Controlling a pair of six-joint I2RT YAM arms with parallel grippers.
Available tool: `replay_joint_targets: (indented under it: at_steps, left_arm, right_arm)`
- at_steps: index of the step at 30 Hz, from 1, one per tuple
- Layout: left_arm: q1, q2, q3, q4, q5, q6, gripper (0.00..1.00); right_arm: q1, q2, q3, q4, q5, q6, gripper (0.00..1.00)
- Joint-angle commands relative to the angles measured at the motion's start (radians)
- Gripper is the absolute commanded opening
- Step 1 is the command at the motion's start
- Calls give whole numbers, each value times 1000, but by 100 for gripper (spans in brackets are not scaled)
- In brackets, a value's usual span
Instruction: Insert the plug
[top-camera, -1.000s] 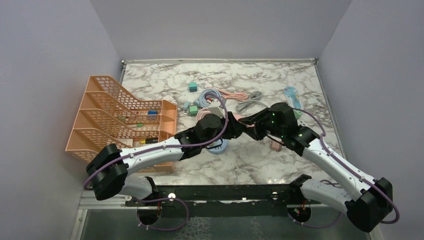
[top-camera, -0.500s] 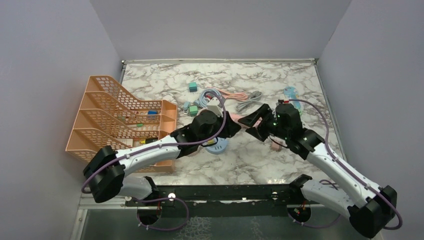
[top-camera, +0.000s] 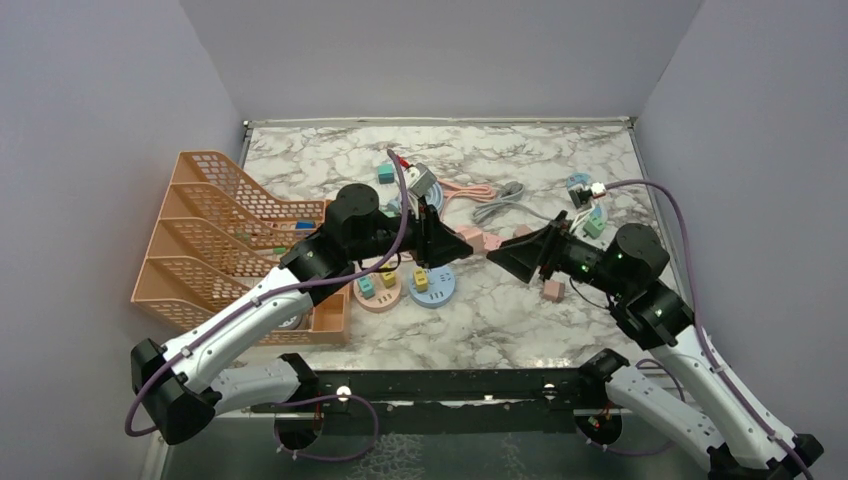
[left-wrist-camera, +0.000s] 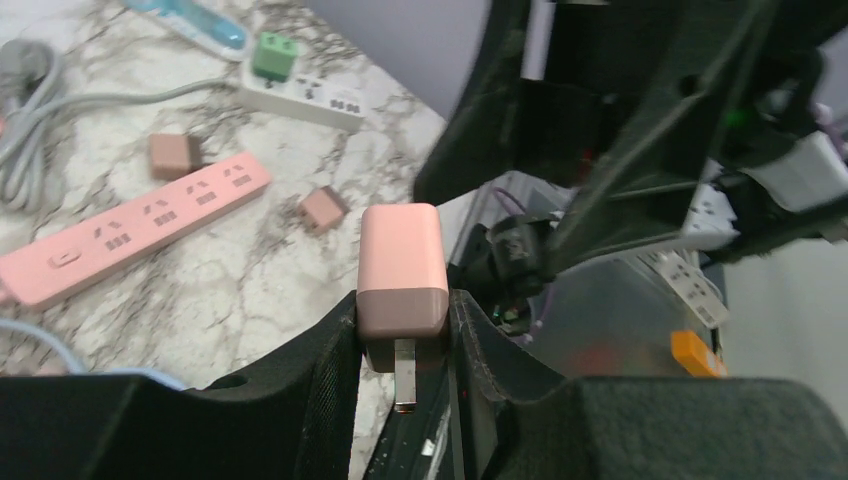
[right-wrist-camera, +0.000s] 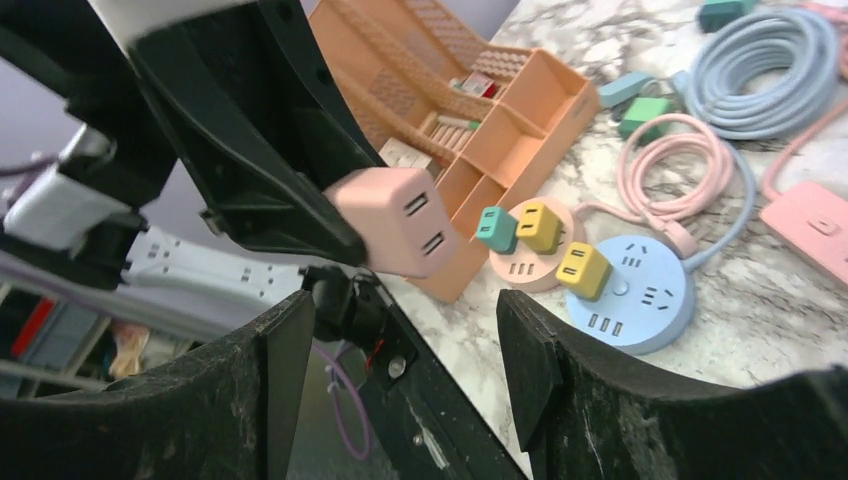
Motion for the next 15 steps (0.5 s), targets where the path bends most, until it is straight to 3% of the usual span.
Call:
replay_joint_targets:
  at_steps: [1,7,9,10,15]
  left_arm:
    - [5,-30,90,-52,226,35,19]
    - [5,-34,133,5,327,-30,19]
    - [5,-41,138,12,336,-33,19]
    - [6,-49,133,18,329,-37,19]
    - [5,-51,108,68,320,-78,19]
  right_arm:
    - [-4,48,62,87,-250,-89,67]
    - [-3,130,101,265,-466,-23,60]
    - [-4,137,100,338,-496,13,55]
    - [-3,145,94,410,-510,62,44]
    - [-3,163,68,522,-556,128,33]
